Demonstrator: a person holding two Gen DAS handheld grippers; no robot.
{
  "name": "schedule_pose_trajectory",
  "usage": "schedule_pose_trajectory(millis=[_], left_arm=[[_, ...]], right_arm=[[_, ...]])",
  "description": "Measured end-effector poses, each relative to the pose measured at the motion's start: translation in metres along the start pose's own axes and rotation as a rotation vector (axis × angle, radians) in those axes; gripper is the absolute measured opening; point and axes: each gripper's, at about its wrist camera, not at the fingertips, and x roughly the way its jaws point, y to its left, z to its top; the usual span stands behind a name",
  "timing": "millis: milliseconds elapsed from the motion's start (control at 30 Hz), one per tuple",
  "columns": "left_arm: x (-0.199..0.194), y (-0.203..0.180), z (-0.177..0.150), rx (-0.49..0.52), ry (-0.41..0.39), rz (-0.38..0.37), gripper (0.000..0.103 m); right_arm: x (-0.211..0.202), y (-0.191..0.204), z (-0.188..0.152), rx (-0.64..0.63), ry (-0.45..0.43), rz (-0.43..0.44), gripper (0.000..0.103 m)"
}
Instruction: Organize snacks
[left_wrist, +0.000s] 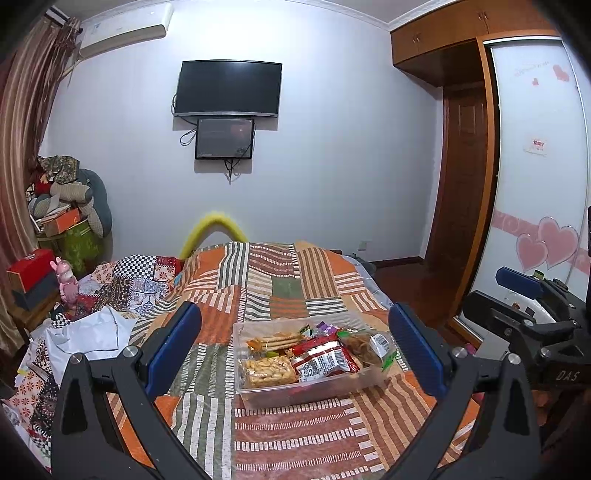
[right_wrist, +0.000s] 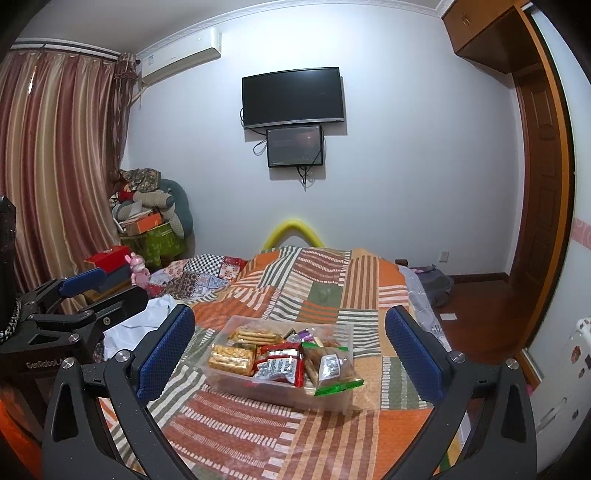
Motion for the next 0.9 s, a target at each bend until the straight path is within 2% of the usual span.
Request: schedule_pose_trajectory(millis=[900], left_arm=[[-0.0021, -0.0033, -0.0002, 0.001, -0.004, -0.029, 0.103]], right_arm=[[-0.0033, -0.0051, 0.0015, 0.015, -0.010, -0.003, 0.103]])
